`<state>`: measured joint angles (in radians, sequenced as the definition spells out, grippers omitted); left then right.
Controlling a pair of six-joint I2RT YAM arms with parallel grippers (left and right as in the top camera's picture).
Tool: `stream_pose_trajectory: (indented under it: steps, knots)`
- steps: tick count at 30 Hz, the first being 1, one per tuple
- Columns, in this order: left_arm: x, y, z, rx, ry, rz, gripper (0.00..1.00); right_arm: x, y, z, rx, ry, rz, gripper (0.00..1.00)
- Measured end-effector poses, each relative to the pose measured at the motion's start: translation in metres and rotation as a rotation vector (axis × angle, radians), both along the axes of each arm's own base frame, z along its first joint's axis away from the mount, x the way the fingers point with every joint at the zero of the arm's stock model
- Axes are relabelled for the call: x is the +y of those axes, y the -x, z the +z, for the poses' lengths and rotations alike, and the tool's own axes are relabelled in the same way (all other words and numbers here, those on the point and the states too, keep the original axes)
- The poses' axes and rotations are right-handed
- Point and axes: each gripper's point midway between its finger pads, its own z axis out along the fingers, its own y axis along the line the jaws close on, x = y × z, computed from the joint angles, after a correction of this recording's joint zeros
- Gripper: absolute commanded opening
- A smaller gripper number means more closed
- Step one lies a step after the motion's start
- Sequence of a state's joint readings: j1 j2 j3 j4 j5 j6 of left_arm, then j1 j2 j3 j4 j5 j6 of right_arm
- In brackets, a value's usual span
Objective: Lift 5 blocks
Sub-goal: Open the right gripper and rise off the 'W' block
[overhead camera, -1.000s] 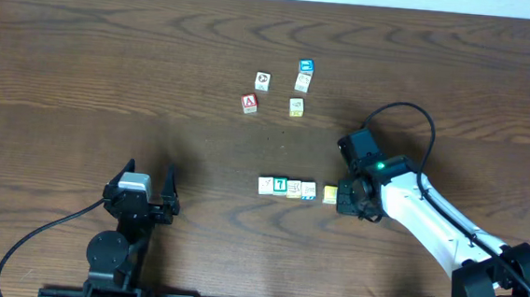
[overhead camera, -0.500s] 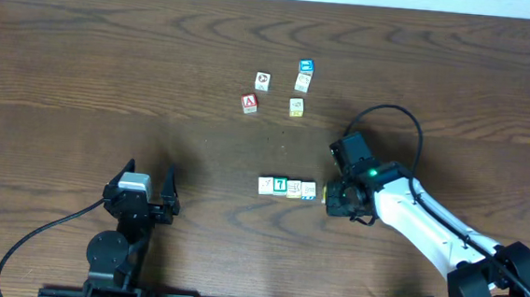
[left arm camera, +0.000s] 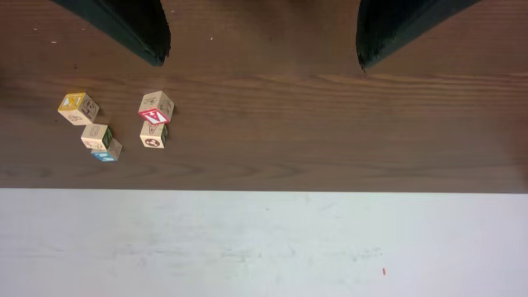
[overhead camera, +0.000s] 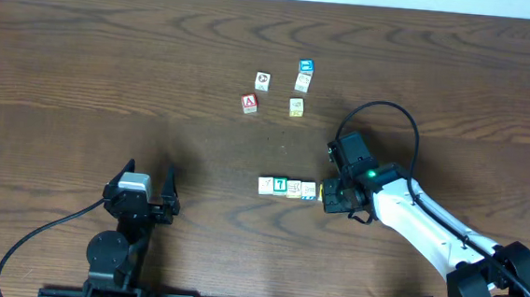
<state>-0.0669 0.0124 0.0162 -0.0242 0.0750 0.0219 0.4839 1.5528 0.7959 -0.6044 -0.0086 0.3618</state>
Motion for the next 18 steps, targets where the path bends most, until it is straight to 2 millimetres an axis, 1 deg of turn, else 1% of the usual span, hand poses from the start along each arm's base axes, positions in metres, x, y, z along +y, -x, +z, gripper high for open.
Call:
stream_pose_trajectory:
  steps: [18]
  knots:
    - [0.0000,0.0000,0.0000,0.000,0.000,0.000,0.72,0.0083,-0.0018,0.0013,-0.014,-0.026,0.067,0.01]
